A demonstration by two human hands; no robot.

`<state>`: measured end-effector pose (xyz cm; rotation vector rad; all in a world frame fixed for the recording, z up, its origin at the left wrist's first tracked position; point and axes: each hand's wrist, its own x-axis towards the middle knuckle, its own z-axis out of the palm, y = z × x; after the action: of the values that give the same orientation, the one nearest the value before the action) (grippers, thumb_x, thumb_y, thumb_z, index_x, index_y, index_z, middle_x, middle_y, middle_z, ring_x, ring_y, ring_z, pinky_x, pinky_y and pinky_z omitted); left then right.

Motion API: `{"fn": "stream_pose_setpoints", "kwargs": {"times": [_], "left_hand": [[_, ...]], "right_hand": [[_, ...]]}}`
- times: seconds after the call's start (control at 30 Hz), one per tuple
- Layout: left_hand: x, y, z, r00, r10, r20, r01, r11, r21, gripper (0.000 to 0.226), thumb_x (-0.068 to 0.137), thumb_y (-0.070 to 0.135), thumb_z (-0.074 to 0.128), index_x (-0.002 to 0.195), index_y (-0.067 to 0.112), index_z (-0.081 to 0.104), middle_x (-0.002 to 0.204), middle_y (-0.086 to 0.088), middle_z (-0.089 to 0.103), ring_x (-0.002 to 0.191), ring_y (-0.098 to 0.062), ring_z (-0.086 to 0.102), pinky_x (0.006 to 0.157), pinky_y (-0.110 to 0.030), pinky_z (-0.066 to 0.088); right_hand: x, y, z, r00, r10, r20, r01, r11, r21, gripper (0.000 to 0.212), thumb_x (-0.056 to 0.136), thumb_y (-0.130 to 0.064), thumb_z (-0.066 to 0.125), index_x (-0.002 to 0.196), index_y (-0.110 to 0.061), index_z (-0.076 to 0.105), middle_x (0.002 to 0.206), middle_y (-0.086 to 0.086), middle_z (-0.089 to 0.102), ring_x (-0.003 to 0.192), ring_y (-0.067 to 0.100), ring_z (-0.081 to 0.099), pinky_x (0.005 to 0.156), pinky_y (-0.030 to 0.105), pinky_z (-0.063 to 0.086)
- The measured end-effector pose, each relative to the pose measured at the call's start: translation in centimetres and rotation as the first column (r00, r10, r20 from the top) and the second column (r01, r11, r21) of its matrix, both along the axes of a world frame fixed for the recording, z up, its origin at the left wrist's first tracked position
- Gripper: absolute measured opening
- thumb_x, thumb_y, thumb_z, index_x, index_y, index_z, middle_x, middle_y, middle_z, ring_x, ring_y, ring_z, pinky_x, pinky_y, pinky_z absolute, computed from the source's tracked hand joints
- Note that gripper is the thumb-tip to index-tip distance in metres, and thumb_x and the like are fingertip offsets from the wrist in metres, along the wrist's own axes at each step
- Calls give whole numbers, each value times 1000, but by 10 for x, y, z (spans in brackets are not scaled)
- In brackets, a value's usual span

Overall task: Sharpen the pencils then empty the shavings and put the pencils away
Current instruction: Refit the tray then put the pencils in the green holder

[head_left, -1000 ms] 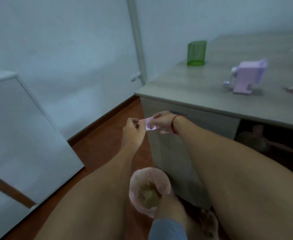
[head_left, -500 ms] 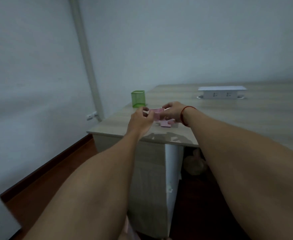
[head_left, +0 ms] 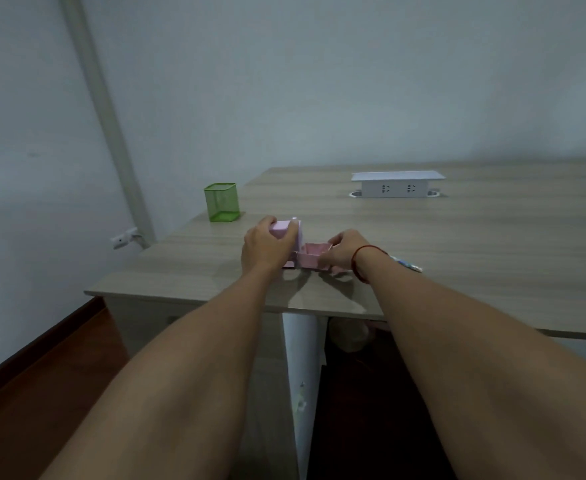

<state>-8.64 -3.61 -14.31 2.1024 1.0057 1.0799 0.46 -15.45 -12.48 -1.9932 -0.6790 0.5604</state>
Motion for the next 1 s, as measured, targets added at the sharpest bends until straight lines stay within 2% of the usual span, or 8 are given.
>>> {"fn": "stream_pose_setpoints", "kwargs": {"times": [0.1,0.27,0.43,0.6,0.7,0.8,0.9,1.0], "left_hand": [[-1,0,1,999,1,42,-2,1000,3,50,81,57,55,114,20,62,114,-7,64,104,-26,58,88,-35,49],[-8,1,-3,997,-45,68,45,999,-1,49,81,56,57,117,23,62,117,-4,63,103,-22,59,87,-33,50],[-13,4,-2,995,-84,49,85,996,-14,50,80,54,58,120,23,61,119,-4,63,101,-20,60,85,-35,54],[-19,1,-3,989,-47,138,59,994,-88,38,82,49,53,110,27,65,114,-2,65,97,-19,58,78,-27,46],[-25,4,-2,989,-73,132,83,994,-72,32,87,40,51,110,23,65,115,-5,65,98,-22,58,83,-35,53],[-29,5,-4,989,-65,132,71,997,-41,31,89,36,47,112,21,62,116,-7,63,98,-22,59,85,-42,55],[-33,9,-3,988,-95,119,99,995,-29,29,90,30,46,113,20,62,116,-9,63,94,-19,56,83,-37,54],[-36,11,0,985,-129,118,134,990,-35,27,90,27,47,112,19,62,117,-9,62,94,-20,54,79,-31,50]], "right_hand": [[0,8,-5,1000,1,-10,0,1000,31,43,71,2,75,112,-3,61,92,13,66,90,30,69,88,45,57],[0,10,-11,999,24,-33,-21,996,85,66,67,3,81,127,-4,54,118,18,65,99,32,68,86,43,58],[-3,4,-8,995,70,-78,-61,993,104,63,74,6,77,131,-1,50,120,19,62,87,26,63,78,33,58],[-10,9,-9,996,75,-58,-69,993,99,68,71,-1,80,130,-6,48,122,15,62,98,27,67,90,39,56],[-13,9,-7,990,121,-67,-114,989,95,65,74,-1,78,130,-8,47,123,14,59,87,20,65,75,29,58],[-15,10,-7,985,158,-72,-153,986,66,64,75,0,77,130,-10,46,124,14,59,98,25,66,75,28,57],[-13,9,-8,980,189,-57,-186,981,49,65,73,-3,80,130,-8,48,122,12,62,97,22,65,83,31,55],[-19,12,-9,976,218,-8,-218,976,29,62,75,-8,80,130,-7,50,122,10,65,85,14,62,76,28,51]]}}
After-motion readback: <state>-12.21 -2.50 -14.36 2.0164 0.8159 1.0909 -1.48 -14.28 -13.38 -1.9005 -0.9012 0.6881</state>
